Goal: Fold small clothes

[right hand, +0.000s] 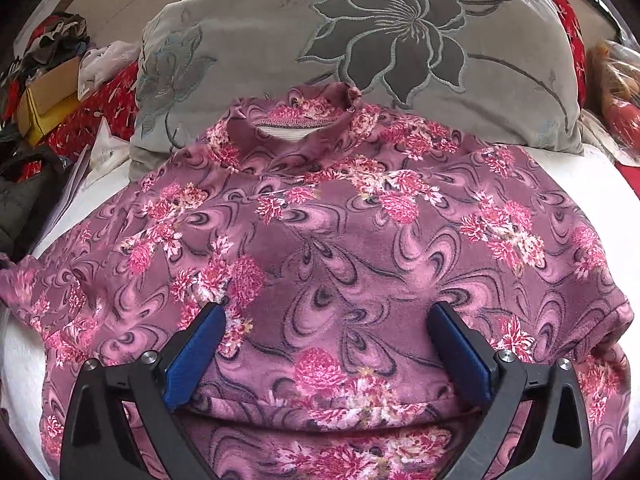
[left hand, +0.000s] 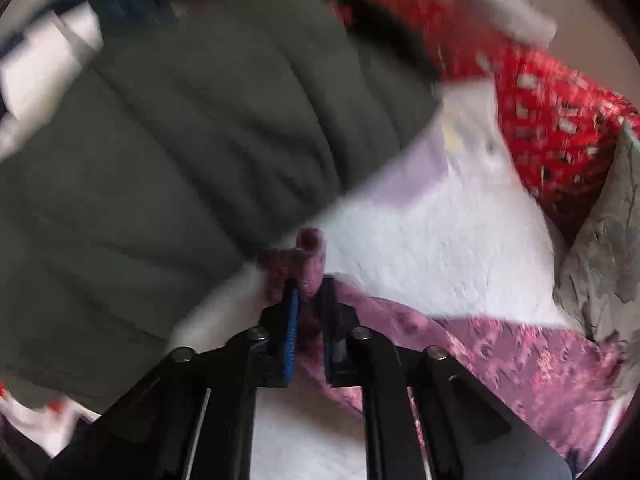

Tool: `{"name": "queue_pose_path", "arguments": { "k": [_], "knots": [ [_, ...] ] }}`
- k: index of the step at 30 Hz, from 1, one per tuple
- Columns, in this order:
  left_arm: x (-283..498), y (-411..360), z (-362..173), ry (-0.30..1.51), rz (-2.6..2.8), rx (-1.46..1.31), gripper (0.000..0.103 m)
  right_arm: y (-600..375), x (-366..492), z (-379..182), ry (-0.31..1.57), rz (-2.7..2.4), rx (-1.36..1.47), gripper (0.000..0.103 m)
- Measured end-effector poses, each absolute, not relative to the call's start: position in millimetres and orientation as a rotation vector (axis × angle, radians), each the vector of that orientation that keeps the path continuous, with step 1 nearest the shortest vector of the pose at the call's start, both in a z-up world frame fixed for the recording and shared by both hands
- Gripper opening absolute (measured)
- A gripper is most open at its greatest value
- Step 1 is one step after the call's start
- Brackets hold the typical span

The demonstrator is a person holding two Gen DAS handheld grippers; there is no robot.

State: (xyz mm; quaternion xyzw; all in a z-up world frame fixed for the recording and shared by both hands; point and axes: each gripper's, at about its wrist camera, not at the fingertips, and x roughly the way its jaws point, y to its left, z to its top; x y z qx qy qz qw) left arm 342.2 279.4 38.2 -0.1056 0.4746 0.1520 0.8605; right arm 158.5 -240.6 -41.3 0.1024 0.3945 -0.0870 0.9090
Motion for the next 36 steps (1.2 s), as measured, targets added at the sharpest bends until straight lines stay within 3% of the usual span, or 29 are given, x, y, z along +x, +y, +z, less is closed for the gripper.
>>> {"name": "queue_pose_path", "arguments": {
  "k": [6,8,10,17,19,20,21,22,36],
  "knots": [
    [308.3,317.0,52.8,0.979,0.306,-0.244,0.009,-242.5,154.4,-40.1,0.813,-0.18,0.21,0.102],
    [300.0,316.9,43.3,1.001,0.265,-0.298,0.022,-242.6,154.4,-40.1,0.813,-0.18,0.211,0.102],
    [290.4,314.6,34.2,1.012,0.238,-0.36,0.053,-242.7,154.4,-40.0,0.813,-0.18,0.211,0.102],
    [307.4,298.3,-24.6,1.125,0.193,-0.558,0.064,-242.9,154.3,-39.7,0.812,-0.18,0.212,0.102],
    [312.9,300.5,-35.9,1.12,0.218,-0.635,0.06,-242.0,155.8,-39.5,0.811,-0.178,0.215,0.102],
    [314.2,300.5,-35.7,1.097,0.228,-0.66,0.05,-243.5,153.9,-38.3,0.81,-0.177,0.216,0.102],
    [315.7,299.4,-34.9,1.083,0.216,-0.679,0.017,-243.5,154.1,-38.5,0.809,-0.176,0.218,0.102],
    [318.7,296.0,-31.6,1.08,0.179,-0.698,0.002,-243.8,153.7,-38.1,0.808,-0.175,0.219,0.103],
    [294.5,163.1,81.1,0.901,-0.077,-0.373,0.002,-245.0,153.1,-39.1,0.811,-0.168,0.228,0.103]
  ]
}}
